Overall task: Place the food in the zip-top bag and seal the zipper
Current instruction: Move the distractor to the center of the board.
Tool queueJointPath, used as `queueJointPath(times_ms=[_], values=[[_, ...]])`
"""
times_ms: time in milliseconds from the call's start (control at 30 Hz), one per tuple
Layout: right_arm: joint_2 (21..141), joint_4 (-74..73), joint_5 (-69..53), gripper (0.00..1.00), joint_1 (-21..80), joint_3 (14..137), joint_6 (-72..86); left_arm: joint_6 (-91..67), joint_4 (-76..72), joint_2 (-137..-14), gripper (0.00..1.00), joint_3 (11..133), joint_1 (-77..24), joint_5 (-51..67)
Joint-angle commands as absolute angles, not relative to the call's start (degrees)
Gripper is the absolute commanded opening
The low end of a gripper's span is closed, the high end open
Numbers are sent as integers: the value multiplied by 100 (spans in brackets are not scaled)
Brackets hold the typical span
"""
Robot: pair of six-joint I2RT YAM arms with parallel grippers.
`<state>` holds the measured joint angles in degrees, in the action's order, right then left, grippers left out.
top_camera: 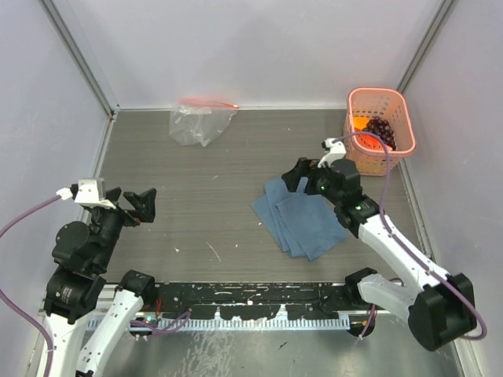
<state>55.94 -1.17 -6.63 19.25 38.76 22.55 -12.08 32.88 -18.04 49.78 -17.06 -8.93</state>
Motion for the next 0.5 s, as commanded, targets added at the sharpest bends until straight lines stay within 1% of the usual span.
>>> queueJointPath(times_ms=[0,200,333,467], values=[[6155,391,-35,100,2575,4317,2134,-1089,3020,-1765,98,4984,-1664,-904],[7057,348,514,100,3342,4640,2235,-1098,3047,-1830,98,5006,-1667,-959],[7588,62,935,100,3819,4895,2403,-1092,3076,-1856,98,5010,-1666,-962],[8014,-199,902,100,4045,4950,2859,-1091,3070,-1854,98,5005,-1666,-958]])
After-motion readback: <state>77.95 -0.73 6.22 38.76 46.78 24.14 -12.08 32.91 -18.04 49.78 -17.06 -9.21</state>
